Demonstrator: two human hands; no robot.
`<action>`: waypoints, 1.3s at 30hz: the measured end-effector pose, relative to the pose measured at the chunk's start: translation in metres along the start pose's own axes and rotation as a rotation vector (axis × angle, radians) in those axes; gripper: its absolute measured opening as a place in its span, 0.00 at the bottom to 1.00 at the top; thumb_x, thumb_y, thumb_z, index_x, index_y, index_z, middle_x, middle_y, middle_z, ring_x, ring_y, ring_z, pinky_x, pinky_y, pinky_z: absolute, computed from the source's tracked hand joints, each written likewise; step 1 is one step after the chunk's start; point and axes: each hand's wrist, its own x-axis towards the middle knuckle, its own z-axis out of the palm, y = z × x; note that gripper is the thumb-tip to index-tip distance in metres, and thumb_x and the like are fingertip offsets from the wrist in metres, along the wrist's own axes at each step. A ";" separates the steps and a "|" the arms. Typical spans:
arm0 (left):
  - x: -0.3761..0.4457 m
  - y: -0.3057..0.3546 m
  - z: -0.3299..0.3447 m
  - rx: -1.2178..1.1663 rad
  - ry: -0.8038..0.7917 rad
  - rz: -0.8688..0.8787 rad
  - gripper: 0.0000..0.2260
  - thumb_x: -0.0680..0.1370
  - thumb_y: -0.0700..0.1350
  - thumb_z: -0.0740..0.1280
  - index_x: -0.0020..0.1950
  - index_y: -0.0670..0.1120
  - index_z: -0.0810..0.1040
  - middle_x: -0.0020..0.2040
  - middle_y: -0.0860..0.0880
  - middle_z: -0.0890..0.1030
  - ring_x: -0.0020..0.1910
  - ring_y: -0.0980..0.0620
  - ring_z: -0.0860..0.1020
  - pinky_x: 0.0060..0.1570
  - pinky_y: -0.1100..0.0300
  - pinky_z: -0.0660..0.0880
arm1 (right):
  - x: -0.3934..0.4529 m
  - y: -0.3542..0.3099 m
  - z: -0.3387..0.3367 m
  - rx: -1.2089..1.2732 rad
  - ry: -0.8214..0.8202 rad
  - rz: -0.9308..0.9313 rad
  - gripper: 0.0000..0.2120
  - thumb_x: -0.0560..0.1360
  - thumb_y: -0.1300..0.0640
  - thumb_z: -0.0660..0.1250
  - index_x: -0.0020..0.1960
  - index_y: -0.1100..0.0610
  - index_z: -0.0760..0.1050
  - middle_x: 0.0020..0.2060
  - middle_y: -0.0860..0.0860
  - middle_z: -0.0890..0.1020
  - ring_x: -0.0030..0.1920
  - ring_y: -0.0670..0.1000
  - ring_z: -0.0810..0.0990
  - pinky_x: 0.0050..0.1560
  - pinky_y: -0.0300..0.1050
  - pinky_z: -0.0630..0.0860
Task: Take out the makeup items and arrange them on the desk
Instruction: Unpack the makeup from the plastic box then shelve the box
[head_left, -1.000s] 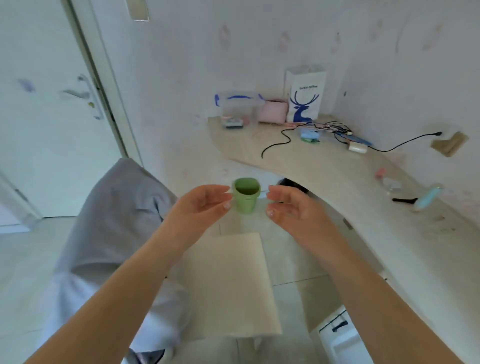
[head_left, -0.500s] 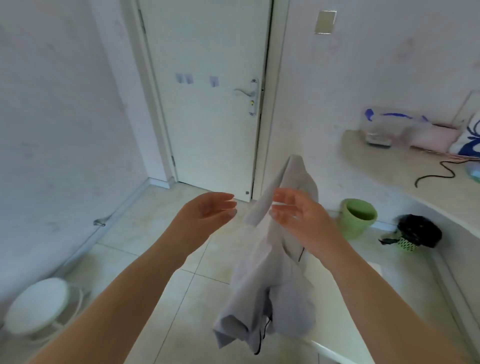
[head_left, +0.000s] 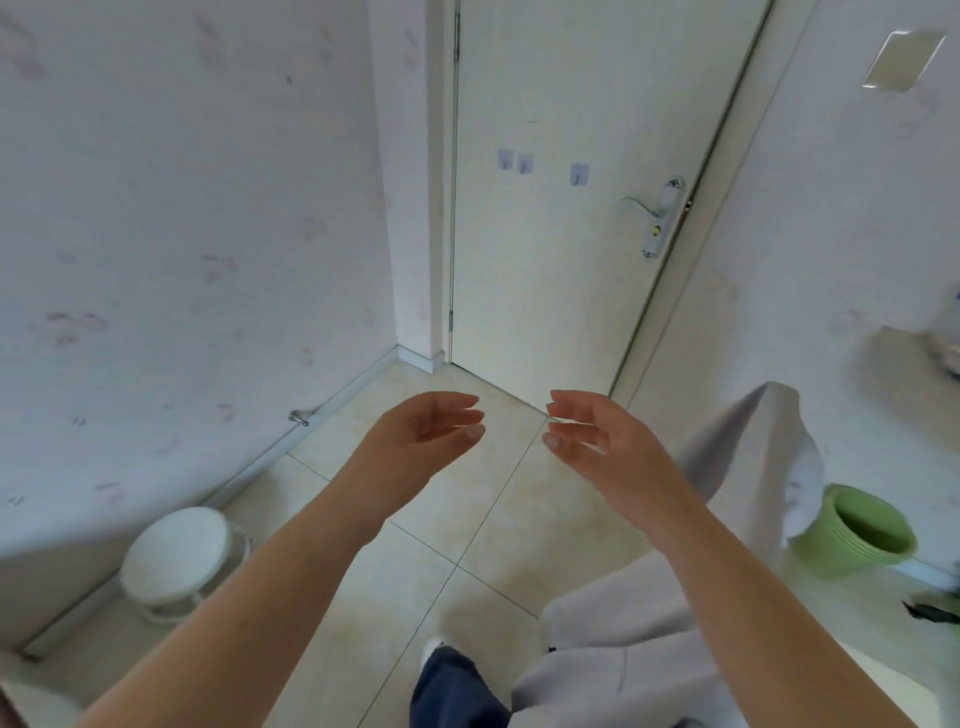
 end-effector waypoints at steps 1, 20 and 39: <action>0.013 -0.001 -0.005 0.004 0.001 0.003 0.11 0.74 0.46 0.71 0.55 0.55 0.79 0.52 0.58 0.84 0.54 0.61 0.80 0.60 0.53 0.74 | 0.014 0.002 0.004 -0.005 0.000 -0.002 0.16 0.71 0.50 0.71 0.56 0.39 0.73 0.54 0.39 0.79 0.54 0.37 0.79 0.58 0.39 0.73; 0.358 0.046 -0.009 0.009 -0.178 0.034 0.11 0.75 0.43 0.70 0.55 0.53 0.79 0.52 0.55 0.84 0.50 0.62 0.81 0.55 0.62 0.75 | 0.304 0.045 -0.049 0.020 0.180 0.120 0.16 0.73 0.55 0.70 0.58 0.44 0.74 0.55 0.40 0.79 0.53 0.36 0.79 0.50 0.32 0.73; 0.682 0.100 0.268 0.164 -0.972 0.128 0.12 0.75 0.43 0.70 0.58 0.51 0.78 0.53 0.55 0.83 0.50 0.61 0.81 0.44 0.76 0.73 | 0.444 0.138 -0.252 0.047 0.923 0.408 0.16 0.73 0.57 0.69 0.59 0.46 0.74 0.54 0.41 0.79 0.55 0.37 0.78 0.55 0.33 0.74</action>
